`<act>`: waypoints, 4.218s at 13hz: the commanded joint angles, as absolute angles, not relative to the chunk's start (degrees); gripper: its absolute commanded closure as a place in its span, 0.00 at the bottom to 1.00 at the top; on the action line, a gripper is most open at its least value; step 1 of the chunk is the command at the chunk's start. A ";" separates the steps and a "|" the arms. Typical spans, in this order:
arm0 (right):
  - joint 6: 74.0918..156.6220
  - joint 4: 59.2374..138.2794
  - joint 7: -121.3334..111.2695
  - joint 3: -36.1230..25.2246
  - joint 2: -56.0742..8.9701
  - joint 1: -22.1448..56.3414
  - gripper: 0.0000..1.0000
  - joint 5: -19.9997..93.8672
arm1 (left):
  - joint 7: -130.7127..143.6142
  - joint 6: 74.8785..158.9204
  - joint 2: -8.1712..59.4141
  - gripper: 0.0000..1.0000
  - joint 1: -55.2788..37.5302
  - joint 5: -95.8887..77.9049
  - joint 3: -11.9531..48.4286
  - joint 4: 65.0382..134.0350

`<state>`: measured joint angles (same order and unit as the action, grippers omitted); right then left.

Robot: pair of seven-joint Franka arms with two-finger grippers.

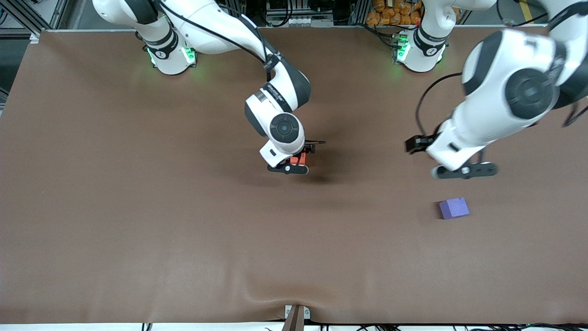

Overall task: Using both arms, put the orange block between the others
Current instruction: 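Hold the orange cube while the left gripper reaches toward it, then close the left gripper on the orange cube while the right gripper releases, then carry the orange cube with the left gripper toward the purple cube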

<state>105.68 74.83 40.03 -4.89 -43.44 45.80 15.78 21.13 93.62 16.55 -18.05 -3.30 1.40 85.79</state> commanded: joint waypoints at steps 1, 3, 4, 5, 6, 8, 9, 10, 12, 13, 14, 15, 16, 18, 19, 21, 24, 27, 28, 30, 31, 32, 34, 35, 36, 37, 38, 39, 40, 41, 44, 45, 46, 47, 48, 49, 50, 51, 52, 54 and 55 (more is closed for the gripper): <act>99.68 73.04 32.55 -4.31 -41.06 40.36 0.00 16.96 | 21.71 94.39 19.59 0.00 -20.20 -6.06 1.05 83.93; 93.46 73.21 25.61 -4.31 -39.30 36.15 0.00 17.14 | 22.23 95.53 23.27 0.00 -22.49 -5.54 0.97 83.59; 90.56 73.39 22.01 -4.31 -37.72 34.38 0.00 17.23 | 23.11 98.41 25.12 0.00 -24.24 -5.80 0.97 83.32; 87.66 73.48 19.01 -4.31 -36.40 32.45 0.00 17.23 | 24.59 101.13 26.88 0.00 -25.56 -5.89 1.05 83.32; 85.10 73.48 15.94 -4.22 -35.17 30.17 0.00 17.23 | 26.09 103.34 28.98 0.00 -27.32 -5.98 1.14 83.15; 81.31 73.56 10.31 -4.31 -33.67 26.82 0.00 17.23 | 32.57 106.16 33.20 0.00 -31.71 -5.89 0.88 81.40; 80.69 73.56 9.15 -4.31 -33.31 26.11 0.00 17.23 | 35.13 106.35 34.79 0.00 -33.38 -5.89 0.97 80.52; 80.51 73.83 8.88 -4.31 -33.14 25.58 0.00 17.23 | 35.94 106.87 35.85 0.00 -34.88 -5.89 0.97 79.99; 80.25 75.49 5.30 -4.39 -31.83 23.57 0.00 17.05 | 37.52 110.81 37.78 0.00 -37.69 -5.98 0.97 79.72; 79.64 76.80 2.05 -4.39 -30.60 21.81 0.00 16.79 | 38.14 112.66 38.58 0.00 -38.14 -5.98 0.97 79.72; 79.02 77.51 -0.85 -4.39 -29.45 20.14 0.00 16.61 | 37.27 112.85 38.76 0.00 -38.14 -5.72 0.97 80.06; 77.80 77.95 -3.40 -4.48 -28.66 19.00 0.00 16.44 | 36.92 113.11 38.93 0.00 -38.49 -5.54 0.97 80.16; 76.22 78.05 -5.34 -4.48 -28.04 17.77 0.00 15.74 | 36.74 114.16 39.28 0.00 -39.11 -5.45 1.05 80.16; 73.58 78.13 -9.30 -4.48 -26.81 15.22 0.00 13.02 | 36.48 118.81 39.72 0.00 -40.43 -5.71 1.14 80.33; 72.87 78.13 -9.66 -4.48 -25.94 14.77 0.00 11.79 | 36.30 119.44 39.99 0.00 -42.26 -5.28 1.06 80.59; 71.99 78.13 -8.10 -4.48 -23.57 15.20 0.00 5.48 | 36.65 119.62 40.34 0.00 -43.33 -5.80 1.06 81.73; 72.51 78.13 -6.59 -5.00 -21.01 12.94 0.00 2.55 | 38.85 126.09 39.73 0.00 -45.17 -5.71 0.97 88.92; 74.87 78.05 -6.77 -5.27 -18.81 7.58 0.00 2.55 | 39.11 127.97 40.25 0.00 -45.61 -5.80 1.05 89.65; 75.40 78.13 -7.38 -5.27 -18.29 6.17 0.00 2.55 | 39.11 127.97 40.17 0.00 -45.53 -5.97 1.05 89.65; 76.11 78.13 -8.95 -5.27 -17.93 3.53 0.00 2.55 | 39.55 127.97 40.17 0.00 -45.44 -6.06 1.05 89.12; 76.29 78.22 -10.10 -5.27 -17.58 2.65 0.00 2.55 | 39.72 128.06 40.25 0.00 -45.44 -6.15 1.05 89.03; 76.38 79.09 -10.80 -5.19 -16.97 2.03 0.00 2.55 | 40.07 128.06 40.25 0.00 -45.44 -6.41 1.14 89.03; 81.97 87.40 -10.81 -5.19 -11.72 2.02 0.00 2.55 | 42.00 128.06 40.43 0.00 -46.40 -7.21 1.05 89.03; 85.83 93.19 -10.81 -5.27 -7.95 2.02 0.00 2.55 | 42.62 128.06 40.86 0.00 -47.02 -7.21 1.05 89.03; 89.00 97.86 -10.81 -5.27 -5.21 2.02 0.00 2.55 | 42.63 128.40 41.04 0.00 -47.02 -7.29 1.05 89.03; 90.34 98.95 -10.81 -5.27 -4.49 2.02 0.00 2.55 | 42.63 128.50 41.22 0.00 -47.11 -7.12 1.05 89.03; 90.61 98.62 -10.81 -5.27 -4.57 1.85 0.00 2.46 | 42.54 129.11 41.39 0.00 -47.20 -6.86 1.05 89.12; 90.62 98.09 -10.90 -5.27 -4.74 1.32 0.00 2.37 | 42.54 130.07 42.27 0.00 -47.37 -6.77 0.97 89.21; 90.53 97.82 -10.90 -5.27 -4.83 1.14 0.00 1.94 | 42.54 131.12 43.75 0.00 -47.55 -6.77 0.97 89.03; 90.53 97.47 -10.90 -5.19 -4.92 1.14 0.00 1.32 | 42.54 132.61 44.64 0.00 -47.55 -6.77 0.97 89.03; 90.09 96.86 -10.99 -5.27 -4.66 1.06 0.00 0.97 | 42.10 134.03 45.26 0.01 -47.46 -7.21 1.05 89.03; 89.83 96.68 -11.07 -5.27 -4.48 0.97 0.00 0.97 | 42.27 134.03 45.09 0.15 -47.37 -7.21 1.05 89.03; 89.48 96.16 -11.60 -5.27 -4.40 0.62 0.00 0.97 | 42.45 133.95 45.09 0.27 -47.37 -7.29 1.05 89.12; 88.34 95.11 -11.69 -5.27 -4.31 0.62 0.00 0.97 | 42.45 133.86 45.09 0.33 -47.37 -7.29 1.05 89.12; 85.98 93.01 -11.69 -5.19 -4.22 0.62 0.00 0.97 | 42.45 133.42 44.74 0.38 -47.37 -7.29 1.05 89.30; 83.09 90.12 -11.69 -5.01 -4.22 0.79 0.00 0.97 | 42.45 132.37 44.56 0.52 -47.46 -7.29 1.05 89.21; 80.79 87.91 -11.69 -4.92 -4.22 1.14 0.00 0.97 | 42.36 131.15 44.39 0.69 -47.46 -7.29 1.05 89.12; 79.99 86.85 -11.60 -4.66 -4.22 1.32 0.00 0.97 | 42.45 130.52 44.04 0.84 -47.29 -7.38 0.97 89.12; 79.98 86.75 -11.60 -4.75 -4.22 1.75 0.00 0.97 | 42.63 130.08 43.95 0.94 -47.02 -7.38 0.97 89.12; 80.07 86.57 -11.60 -4.75 -4.22 1.76 0.00 0.97 | 44.64 128.16 41.50 1.00 -46.06 -7.38 0.36 89.12; 80.07 86.31 -11.60 -4.83 -4.22 1.84 0.00 0.97 | 45.08 126.75 39.31 1.00 -44.14 -7.21 0.18 89.12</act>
<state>80.61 86.96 -10.88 -5.05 -4.18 1.90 1.84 43.85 130.44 44.11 -46.31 -6.37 0.81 88.36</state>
